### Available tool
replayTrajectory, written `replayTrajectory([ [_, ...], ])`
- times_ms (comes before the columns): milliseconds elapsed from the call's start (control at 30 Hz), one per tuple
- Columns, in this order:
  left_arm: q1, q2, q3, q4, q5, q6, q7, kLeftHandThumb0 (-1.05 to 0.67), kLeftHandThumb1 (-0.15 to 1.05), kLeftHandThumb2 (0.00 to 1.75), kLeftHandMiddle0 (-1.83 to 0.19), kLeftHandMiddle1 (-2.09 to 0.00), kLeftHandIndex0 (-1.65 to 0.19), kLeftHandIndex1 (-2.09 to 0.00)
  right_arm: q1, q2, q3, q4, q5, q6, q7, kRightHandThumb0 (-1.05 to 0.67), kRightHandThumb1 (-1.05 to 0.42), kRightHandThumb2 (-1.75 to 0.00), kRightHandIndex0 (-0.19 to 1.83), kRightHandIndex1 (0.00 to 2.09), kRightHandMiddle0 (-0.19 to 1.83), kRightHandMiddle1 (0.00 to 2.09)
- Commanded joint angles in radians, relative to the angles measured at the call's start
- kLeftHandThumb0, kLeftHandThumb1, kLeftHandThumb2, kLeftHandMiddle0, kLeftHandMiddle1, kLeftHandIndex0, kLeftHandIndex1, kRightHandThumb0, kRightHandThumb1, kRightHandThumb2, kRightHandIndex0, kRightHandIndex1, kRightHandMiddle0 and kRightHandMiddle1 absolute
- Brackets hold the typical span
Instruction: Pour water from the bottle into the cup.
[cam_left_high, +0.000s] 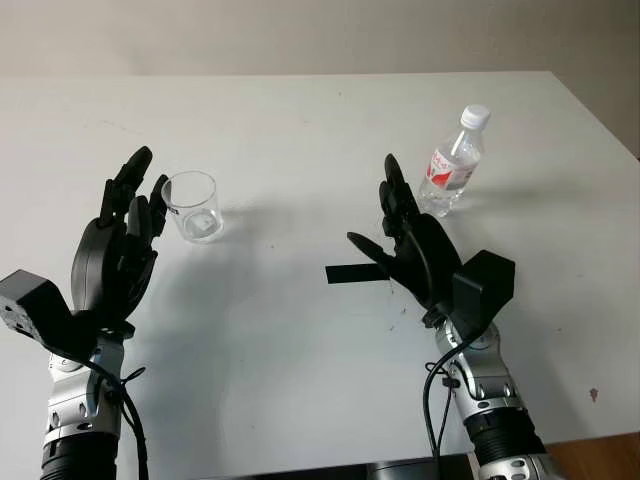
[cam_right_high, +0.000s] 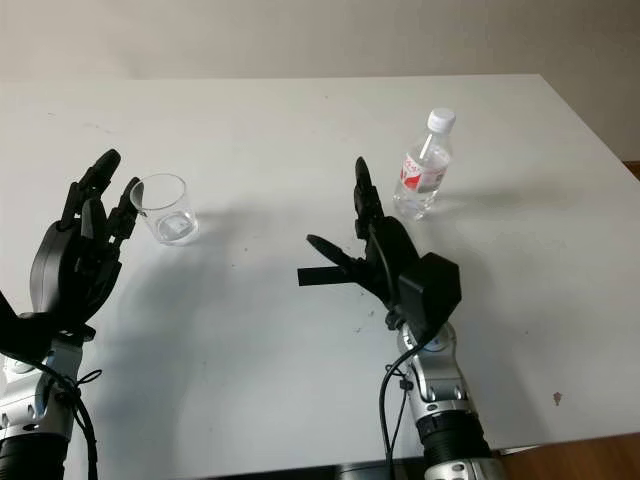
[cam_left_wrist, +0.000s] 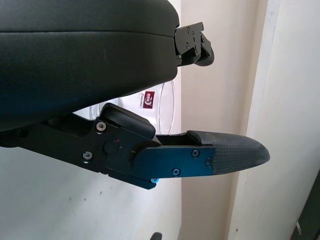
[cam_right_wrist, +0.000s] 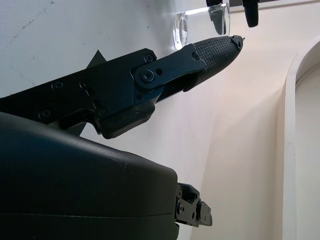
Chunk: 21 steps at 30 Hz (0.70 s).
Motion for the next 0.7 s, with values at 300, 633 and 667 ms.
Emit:
replayTrajectory([
  [300,0.016,-0.008,-0.002,-0.018,0.002,-0.017,0.006,-0.89,1.05,0.48,-0.04,0.00,0.19,-0.50,0.011,-0.021,-0.006,-0.007,0.000,0.003,0.006,-0.89,-0.97,-0.05,-0.19,0.00,-0.19,0.00],
  [633,0.018,-0.013,0.002,-0.018,-0.006,-0.013,0.011,-0.87,1.05,0.50,-0.07,0.00,0.19,-0.54,0.139,-0.037,0.001,-0.222,0.060,0.064,0.085,-0.87,-0.97,-0.05,-0.19,0.00,-0.19,0.00],
  [667,0.017,-0.012,0.002,-0.014,-0.007,-0.016,0.006,-0.87,1.05,0.50,-0.07,0.00,0.19,-0.55,0.158,-0.041,0.003,-0.250,0.062,0.066,0.091,-0.87,-0.97,-0.05,-0.19,0.00,-0.19,0.00],
])
